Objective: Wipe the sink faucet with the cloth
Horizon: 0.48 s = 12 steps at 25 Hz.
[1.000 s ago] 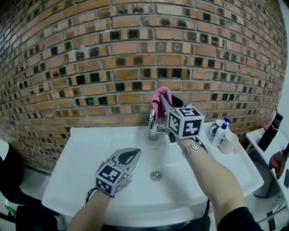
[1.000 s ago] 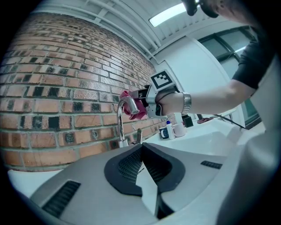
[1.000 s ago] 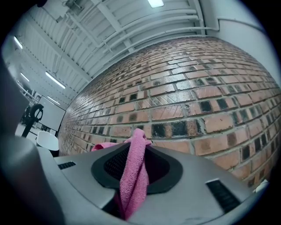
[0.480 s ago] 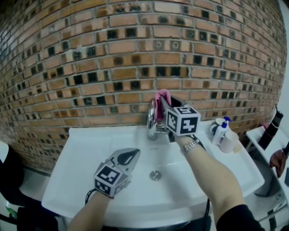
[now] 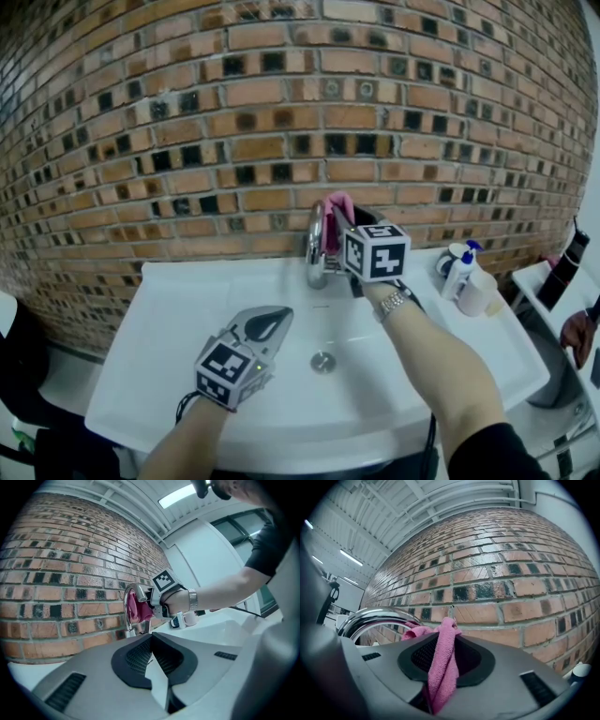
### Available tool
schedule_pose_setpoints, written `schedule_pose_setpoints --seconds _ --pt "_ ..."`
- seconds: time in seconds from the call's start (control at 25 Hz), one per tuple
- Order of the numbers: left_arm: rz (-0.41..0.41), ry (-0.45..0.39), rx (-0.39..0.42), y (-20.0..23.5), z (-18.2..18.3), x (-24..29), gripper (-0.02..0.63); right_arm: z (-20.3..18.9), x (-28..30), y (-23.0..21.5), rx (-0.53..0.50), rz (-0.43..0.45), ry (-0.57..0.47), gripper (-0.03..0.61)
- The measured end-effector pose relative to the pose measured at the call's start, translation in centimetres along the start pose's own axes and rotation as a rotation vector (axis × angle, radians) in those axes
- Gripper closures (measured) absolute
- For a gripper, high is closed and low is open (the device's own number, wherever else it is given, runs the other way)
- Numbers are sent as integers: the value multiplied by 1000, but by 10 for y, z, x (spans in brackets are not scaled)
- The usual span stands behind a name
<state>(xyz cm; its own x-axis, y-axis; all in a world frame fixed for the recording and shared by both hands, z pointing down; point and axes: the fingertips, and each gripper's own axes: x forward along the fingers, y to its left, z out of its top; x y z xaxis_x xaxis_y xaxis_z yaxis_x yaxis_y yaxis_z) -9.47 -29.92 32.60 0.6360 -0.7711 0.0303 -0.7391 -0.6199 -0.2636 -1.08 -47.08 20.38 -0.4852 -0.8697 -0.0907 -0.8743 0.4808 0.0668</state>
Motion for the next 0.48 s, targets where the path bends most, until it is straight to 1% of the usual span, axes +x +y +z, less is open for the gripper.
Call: schedule_pose_setpoints --seconds 0.48 --pt "-8 3 8 -1 -1 1 606 -29 5 0 -34 -6 70 480"
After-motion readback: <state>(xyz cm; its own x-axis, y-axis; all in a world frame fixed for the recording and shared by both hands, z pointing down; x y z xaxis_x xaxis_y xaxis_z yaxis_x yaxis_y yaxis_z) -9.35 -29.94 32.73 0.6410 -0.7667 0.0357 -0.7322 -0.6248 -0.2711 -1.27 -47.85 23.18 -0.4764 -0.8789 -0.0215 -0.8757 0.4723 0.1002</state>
